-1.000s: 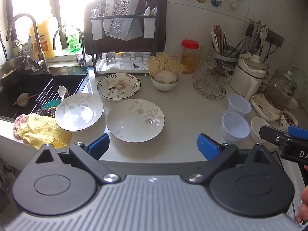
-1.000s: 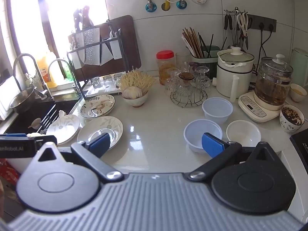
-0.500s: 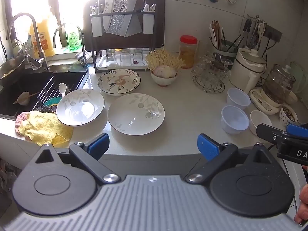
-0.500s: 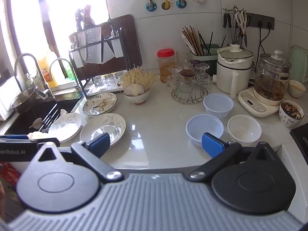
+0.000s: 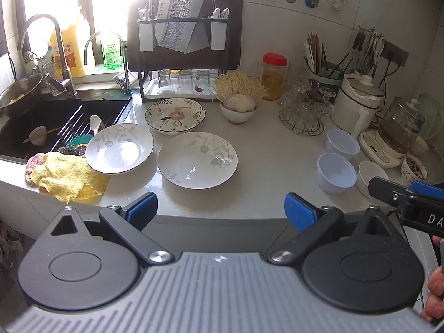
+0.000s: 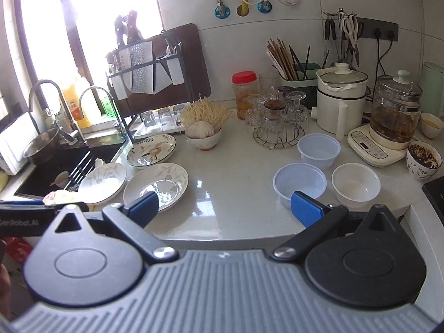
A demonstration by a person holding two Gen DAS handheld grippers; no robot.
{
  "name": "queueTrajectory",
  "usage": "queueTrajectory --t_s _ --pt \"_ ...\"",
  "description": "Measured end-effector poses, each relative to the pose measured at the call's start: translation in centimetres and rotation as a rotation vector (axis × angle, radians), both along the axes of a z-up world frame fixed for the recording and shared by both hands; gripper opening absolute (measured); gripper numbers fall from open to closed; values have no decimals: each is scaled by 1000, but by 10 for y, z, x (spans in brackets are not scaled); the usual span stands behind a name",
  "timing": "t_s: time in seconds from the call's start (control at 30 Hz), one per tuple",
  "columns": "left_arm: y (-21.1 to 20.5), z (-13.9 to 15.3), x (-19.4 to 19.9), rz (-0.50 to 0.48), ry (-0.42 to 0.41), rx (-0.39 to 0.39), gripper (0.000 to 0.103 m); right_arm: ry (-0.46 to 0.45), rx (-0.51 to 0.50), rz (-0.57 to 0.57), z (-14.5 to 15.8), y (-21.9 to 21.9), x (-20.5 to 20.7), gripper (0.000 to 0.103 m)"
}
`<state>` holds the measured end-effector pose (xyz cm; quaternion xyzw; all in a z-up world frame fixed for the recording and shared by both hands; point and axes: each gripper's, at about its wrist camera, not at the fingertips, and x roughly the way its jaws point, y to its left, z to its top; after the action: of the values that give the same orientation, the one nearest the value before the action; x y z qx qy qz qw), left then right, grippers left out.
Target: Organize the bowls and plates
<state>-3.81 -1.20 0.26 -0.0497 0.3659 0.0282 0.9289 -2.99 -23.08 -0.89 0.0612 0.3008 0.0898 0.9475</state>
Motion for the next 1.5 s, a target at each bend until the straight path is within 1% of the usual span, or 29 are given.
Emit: queueTrajectory --t_s 0.17,0.37,0.87,1.33,1.5 --pt "1 -2 -3 5 10 12 100 -10 -11 7 -2 -1 0 103" --pt "0 -8 -7 11 21 6 100 -6 -24 16 -6 -2 0 103" --pt "-3 -18 -9 13 42 11 100 8 -7 31 -14 -8 0 103" --pt "-4 -23 -9 -20 49 23 100 18 25 20 -18 -9 -3 103" --pt "-4 -26 -10 -19 63 31 100 20 14 23 -22 -7 -5 103"
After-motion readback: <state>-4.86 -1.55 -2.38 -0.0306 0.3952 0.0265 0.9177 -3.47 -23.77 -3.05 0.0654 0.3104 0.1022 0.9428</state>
